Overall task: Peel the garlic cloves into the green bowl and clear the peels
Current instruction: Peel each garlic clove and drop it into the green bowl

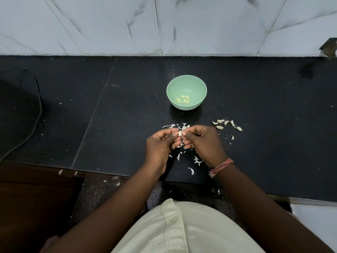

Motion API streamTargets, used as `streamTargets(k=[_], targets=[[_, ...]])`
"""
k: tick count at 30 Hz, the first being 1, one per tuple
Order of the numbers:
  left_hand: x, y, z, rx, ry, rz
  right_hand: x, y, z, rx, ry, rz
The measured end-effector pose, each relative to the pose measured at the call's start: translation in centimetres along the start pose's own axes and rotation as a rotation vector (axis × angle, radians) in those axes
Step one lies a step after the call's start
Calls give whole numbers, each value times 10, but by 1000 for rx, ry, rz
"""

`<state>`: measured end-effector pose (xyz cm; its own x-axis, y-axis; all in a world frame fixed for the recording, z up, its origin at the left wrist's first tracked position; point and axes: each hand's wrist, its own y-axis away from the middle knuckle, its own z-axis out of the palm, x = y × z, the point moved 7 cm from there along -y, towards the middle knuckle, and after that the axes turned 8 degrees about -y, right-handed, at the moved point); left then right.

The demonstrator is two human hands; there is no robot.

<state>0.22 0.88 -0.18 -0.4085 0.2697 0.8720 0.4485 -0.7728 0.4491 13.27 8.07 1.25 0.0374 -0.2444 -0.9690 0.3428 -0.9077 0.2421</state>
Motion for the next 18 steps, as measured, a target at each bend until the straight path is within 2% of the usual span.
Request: streamTargets(k=[9, 18], targets=[[-2, -2, 1, 7, -39, -79, -6, 1, 5, -32, 45, -31], [-4, -6, 2, -22, -9, -156, 9, 0, 5, -32, -330, 237]])
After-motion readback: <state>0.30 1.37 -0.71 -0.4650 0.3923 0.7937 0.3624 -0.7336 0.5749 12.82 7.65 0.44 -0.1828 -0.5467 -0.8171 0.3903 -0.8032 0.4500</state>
